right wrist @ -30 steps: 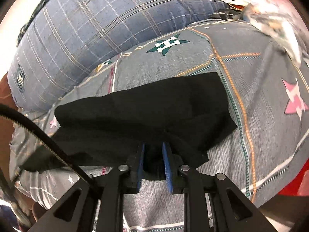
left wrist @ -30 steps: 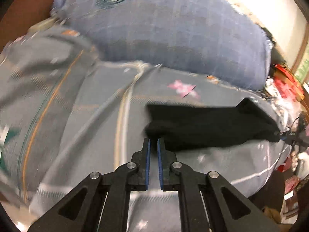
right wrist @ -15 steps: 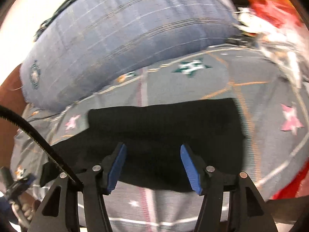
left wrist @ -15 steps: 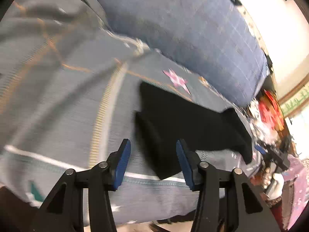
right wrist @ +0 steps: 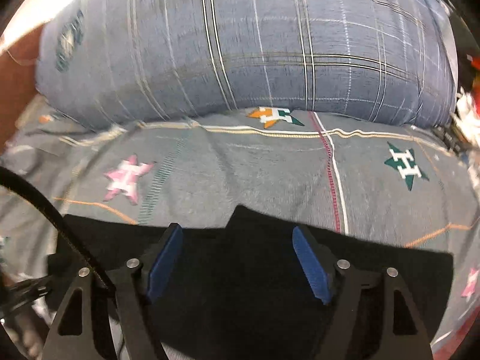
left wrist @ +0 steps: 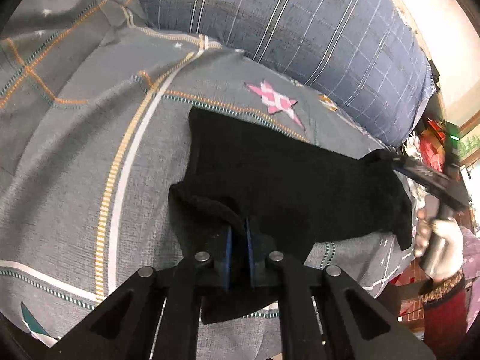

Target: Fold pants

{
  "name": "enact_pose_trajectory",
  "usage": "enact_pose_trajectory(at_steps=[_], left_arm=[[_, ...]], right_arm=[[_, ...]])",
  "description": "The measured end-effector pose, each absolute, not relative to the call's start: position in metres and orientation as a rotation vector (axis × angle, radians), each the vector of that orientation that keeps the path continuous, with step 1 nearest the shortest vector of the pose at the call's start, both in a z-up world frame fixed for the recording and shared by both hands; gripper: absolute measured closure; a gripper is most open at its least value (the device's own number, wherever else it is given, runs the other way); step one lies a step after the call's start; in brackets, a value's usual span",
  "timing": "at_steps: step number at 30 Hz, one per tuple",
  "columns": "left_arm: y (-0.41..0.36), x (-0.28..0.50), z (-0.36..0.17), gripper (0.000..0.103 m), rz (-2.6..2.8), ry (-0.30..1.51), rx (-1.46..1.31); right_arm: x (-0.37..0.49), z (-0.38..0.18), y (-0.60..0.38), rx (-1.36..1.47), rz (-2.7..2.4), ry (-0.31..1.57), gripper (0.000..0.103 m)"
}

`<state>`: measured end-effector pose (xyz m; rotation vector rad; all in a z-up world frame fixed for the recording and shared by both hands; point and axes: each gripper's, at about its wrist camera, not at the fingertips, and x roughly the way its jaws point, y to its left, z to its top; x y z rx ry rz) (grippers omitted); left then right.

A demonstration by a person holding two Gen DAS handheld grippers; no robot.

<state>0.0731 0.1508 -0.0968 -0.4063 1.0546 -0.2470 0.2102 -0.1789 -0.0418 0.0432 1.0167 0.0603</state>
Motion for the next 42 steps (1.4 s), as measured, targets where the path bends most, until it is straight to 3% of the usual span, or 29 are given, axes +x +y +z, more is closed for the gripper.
enact_pose_trajectory(at_steps=[1,2,11,13,15,16,17,22,26,31,36,42], left_arm=[[0.152,0.073,-0.091,0.095,-0.247,1.039,-0.394],[0.151,0.072,-0.085,0.095,-0.249,1.021,-0.381],[0.159,0.113,-0.047,0.095,-0.252,0.912,-0.359],[0.16,0.125,-0.057,0.095,-0.237,0.95,-0.342],[0.161,0.138,-0.081,0.094,-0.208,1.034,-0.341],[0.161,0.142,-0.097,0.094,-0.185,1.094,-0.328],[0.162,0.142,-0.108,0.094,-0.184,1.13,-0.331],[0.171,0.12,-0.095,0.09,-0.212,1.087,-0.346],[0.191,0.097,-0.083,0.068,-0.131,1.055,-0.393],[0.193,0.054,-0.069,0.058,-0.093,0.987,-0.445],[0.173,0.027,-0.064,0.057,-0.134,0.982,-0.462],[0.137,0.013,-0.055,0.056,-0.188,0.993,-0.401]], right_arm=[[0.215,-0.046,-0.175,0.005,0.034,1.037,0.04],[0.218,-0.05,-0.173,-0.032,0.018,1.06,0.084],[0.237,-0.028,-0.184,-0.025,-0.017,1.038,0.088],[0.248,-0.028,-0.185,0.017,-0.016,1.037,0.088],[0.26,-0.037,-0.189,0.092,0.022,1.064,0.08],[0.266,-0.044,-0.191,0.13,0.048,1.089,0.061],[0.269,-0.05,-0.196,0.169,0.048,1.105,0.05],[0.233,-0.035,-0.236,0.396,0.066,0.998,0.043],[0.175,-0.014,-0.292,0.446,-0.027,0.888,0.038],[0.101,-0.006,-0.384,0.517,-0.227,0.814,0.032],[0.064,-0.025,-0.445,0.594,-0.325,0.835,0.028],[0.079,-0.071,-0.448,0.637,-0.261,0.898,0.023]])
